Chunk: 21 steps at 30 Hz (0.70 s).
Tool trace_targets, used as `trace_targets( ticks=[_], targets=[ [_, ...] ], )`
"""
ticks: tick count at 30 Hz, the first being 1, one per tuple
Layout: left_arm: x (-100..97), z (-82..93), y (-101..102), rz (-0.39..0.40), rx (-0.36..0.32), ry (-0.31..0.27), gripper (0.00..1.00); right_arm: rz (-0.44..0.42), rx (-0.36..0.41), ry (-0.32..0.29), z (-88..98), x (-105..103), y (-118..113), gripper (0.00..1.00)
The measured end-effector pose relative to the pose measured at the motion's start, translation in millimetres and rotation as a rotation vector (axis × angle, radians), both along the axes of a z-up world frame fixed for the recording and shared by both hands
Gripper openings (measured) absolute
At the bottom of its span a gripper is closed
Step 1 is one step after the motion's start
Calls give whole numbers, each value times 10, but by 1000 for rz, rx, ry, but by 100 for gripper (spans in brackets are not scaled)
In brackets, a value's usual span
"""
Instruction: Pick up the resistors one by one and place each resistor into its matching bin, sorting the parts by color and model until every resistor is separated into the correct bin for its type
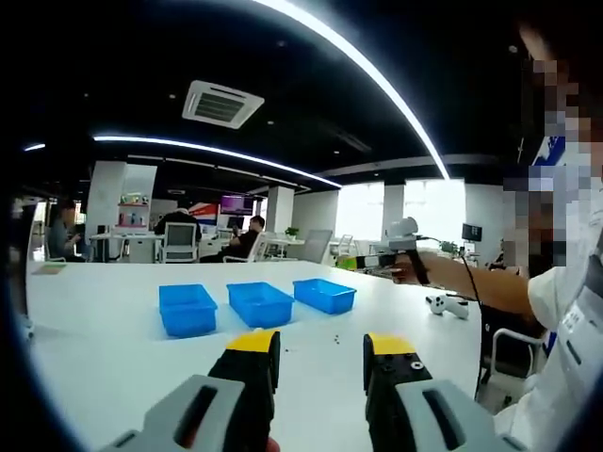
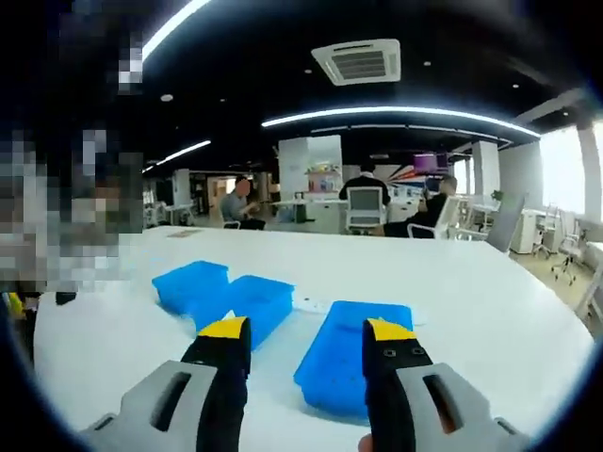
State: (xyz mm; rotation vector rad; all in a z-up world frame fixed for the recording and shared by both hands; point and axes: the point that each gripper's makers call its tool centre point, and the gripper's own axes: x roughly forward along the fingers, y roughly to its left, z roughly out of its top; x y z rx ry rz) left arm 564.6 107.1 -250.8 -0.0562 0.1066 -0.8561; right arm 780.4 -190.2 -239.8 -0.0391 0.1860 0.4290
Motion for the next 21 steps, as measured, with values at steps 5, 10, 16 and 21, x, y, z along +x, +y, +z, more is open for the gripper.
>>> trace_targets(
  ticks=[5,10,16,21],
  targets=[
    [6,-3,-6,-4,2,1,37,71,-1,-50,71,-535,141,49],
    [7,-1,-9,-5,2,2,37,112,30,-64,97,-905,162,47],
    [-5,21,-15,-5,2,-4,37,136,60,-75,31,-1325,106,47],
    [-5,15,-20,-5,3,-3,37,150,50,-122,-43,-1734,71,46]
  ],
)
